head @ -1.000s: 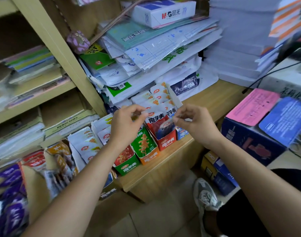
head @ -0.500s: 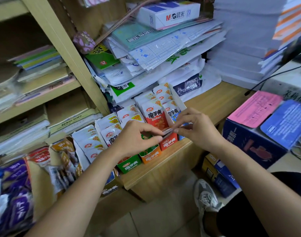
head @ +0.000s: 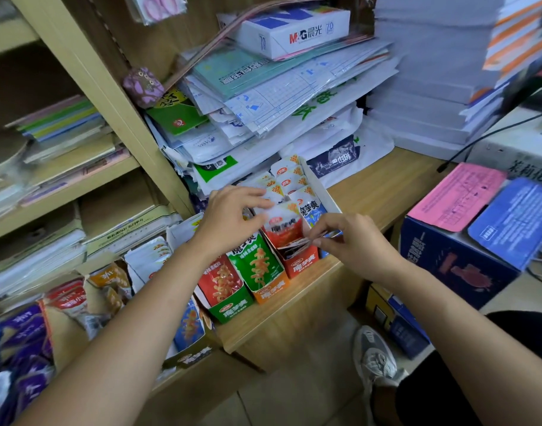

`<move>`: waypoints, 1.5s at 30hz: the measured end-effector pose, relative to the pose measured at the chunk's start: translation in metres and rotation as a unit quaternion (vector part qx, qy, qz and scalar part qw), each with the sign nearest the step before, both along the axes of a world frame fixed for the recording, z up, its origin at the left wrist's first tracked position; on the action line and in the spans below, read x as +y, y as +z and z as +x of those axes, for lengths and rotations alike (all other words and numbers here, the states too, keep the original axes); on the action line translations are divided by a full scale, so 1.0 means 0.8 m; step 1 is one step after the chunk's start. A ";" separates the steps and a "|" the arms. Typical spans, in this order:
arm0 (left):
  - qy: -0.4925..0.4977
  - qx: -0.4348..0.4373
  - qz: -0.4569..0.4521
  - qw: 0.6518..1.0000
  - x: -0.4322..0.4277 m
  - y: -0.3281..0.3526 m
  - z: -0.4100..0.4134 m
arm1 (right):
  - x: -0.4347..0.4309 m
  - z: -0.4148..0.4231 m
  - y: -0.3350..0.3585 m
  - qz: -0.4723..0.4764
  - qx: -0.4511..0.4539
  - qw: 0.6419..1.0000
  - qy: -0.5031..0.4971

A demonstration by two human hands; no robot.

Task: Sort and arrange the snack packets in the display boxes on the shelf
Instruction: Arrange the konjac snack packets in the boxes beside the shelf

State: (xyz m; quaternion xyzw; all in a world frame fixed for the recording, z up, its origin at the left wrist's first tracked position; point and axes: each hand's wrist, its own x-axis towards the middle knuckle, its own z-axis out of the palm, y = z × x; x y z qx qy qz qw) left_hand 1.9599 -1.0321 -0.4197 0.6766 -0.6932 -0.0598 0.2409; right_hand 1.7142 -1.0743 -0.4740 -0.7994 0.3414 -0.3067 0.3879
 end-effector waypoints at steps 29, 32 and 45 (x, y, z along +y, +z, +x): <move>-0.034 0.153 0.058 0.986 0.006 0.004 0.004 | 0.006 0.012 0.003 0.007 0.020 1.000 -0.015; -0.047 0.183 0.037 0.981 0.012 0.002 0.002 | 0.001 0.023 0.004 0.036 -0.027 0.997 -0.062; 0.035 0.204 -0.021 0.978 0.039 -0.025 0.003 | -0.040 0.033 0.035 0.136 -0.314 0.934 -0.106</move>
